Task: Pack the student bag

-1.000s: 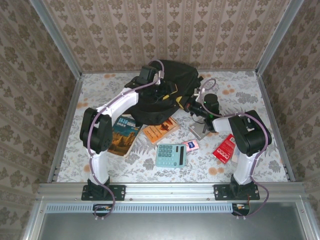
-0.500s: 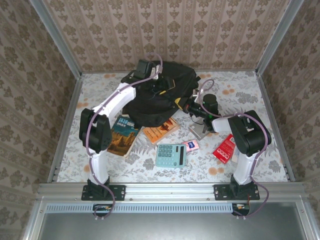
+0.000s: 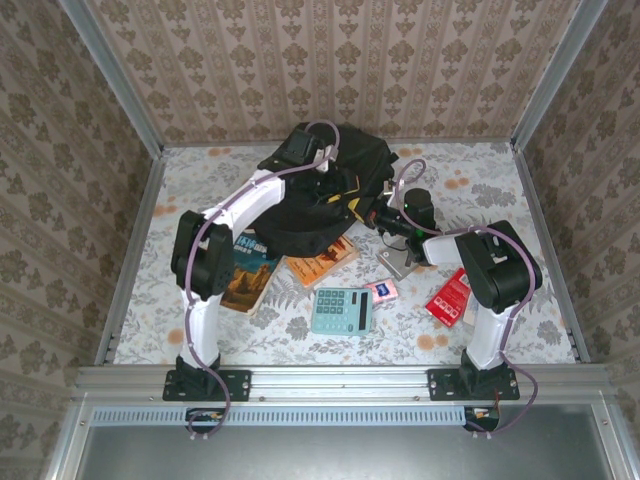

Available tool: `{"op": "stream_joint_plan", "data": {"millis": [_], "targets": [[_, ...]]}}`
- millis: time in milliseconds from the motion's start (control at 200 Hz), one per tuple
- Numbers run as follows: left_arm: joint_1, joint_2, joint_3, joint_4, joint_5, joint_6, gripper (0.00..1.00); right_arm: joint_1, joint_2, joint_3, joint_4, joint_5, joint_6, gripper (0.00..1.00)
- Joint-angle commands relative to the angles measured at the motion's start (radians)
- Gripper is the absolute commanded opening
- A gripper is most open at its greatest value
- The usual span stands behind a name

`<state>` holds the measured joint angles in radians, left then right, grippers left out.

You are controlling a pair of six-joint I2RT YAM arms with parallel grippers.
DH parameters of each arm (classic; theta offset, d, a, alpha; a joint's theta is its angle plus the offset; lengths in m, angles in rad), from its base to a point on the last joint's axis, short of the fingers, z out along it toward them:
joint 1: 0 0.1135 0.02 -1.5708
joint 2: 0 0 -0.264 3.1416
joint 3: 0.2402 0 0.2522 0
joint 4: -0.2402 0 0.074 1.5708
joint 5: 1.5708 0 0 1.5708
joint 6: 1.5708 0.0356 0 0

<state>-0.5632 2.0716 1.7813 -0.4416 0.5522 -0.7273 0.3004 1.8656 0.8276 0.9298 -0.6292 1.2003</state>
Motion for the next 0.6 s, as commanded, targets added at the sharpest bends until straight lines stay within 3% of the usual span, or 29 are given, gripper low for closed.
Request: {"op": "stream_joint_plan", "data": {"millis": [0, 210, 595], "targets": [[-0.003, 0.009, 0.024, -0.023, 0.017, 0.027, 0.54, 0.014, -0.033, 0.038, 0.012, -0.059, -0.039, 0.0], [-0.012, -0.023, -0.031, 0.03, 0.058, 0.021, 0.44, 0.013, -0.031, 0.045, -0.007, -0.056, -0.042, 0.0], [-0.003, -0.07, -0.109, 0.022, 0.027, 0.06, 0.22, 0.014, -0.027, 0.044, -0.005, -0.042, -0.041, 0.0]]}}
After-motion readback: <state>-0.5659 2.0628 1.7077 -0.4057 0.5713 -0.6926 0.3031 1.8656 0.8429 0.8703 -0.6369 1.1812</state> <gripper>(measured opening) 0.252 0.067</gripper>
